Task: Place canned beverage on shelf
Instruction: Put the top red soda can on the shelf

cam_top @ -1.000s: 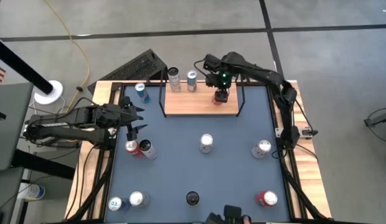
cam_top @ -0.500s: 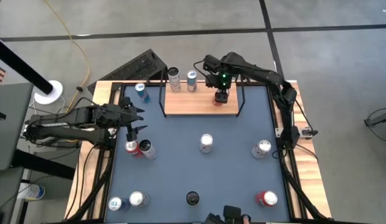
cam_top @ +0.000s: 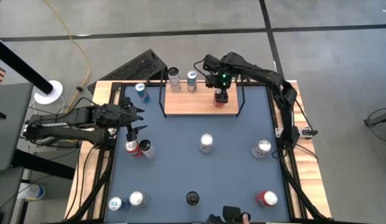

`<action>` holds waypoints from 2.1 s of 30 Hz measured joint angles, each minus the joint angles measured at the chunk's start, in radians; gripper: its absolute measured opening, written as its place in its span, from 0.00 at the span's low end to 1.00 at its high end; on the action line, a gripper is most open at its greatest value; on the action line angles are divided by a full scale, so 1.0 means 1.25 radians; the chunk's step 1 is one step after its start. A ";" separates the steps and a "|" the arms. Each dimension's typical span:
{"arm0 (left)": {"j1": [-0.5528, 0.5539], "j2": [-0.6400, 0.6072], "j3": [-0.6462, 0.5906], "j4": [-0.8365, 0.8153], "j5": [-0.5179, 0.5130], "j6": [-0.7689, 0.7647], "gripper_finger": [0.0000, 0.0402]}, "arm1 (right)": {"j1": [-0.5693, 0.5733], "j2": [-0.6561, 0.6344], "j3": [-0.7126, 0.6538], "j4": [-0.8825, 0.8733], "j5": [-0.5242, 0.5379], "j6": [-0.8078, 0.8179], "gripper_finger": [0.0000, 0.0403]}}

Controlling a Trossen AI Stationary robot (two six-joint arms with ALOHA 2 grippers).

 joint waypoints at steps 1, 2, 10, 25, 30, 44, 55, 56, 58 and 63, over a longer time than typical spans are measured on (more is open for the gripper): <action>0.000 0.000 0.000 0.000 0.000 0.000 0.80 | 0.000 -0.003 0.009 -0.002 0.000 0.000 0.91; 0.000 0.000 0.000 0.000 0.000 0.002 0.80 | 0.000 -0.006 0.019 0.001 0.000 -0.001 0.90; 0.000 0.000 0.000 0.000 0.000 0.003 0.80 | 0.000 -0.071 0.082 0.013 -0.018 0.007 0.90; 0.000 0.000 0.000 0.000 -0.001 0.002 0.80 | 0.023 -0.389 -0.366 0.286 -0.186 0.124 0.90; 0.000 0.000 0.000 0.001 -0.001 0.002 0.80 | 0.022 -0.400 -0.421 0.283 -0.176 0.119 0.89; 0.000 0.000 0.000 0.004 -0.001 0.003 0.80 | 0.054 -0.272 -0.406 0.220 -0.057 0.008 0.35; 0.000 0.000 0.000 0.004 -0.005 0.006 0.80 | 0.054 -0.228 -0.405 0.214 -0.025 -0.072 0.03; 0.000 0.000 0.000 0.004 -0.005 0.006 0.80 | 0.056 -0.228 -0.405 0.226 -0.020 -0.075 0.02; 0.000 0.000 0.000 0.004 -0.005 0.006 0.80 | 0.055 -0.229 -0.405 0.245 -0.017 -0.077 0.00; 0.000 0.000 0.000 0.004 -0.006 0.006 0.80 | 0.046 -0.229 -0.405 0.284 0.004 -0.080 0.00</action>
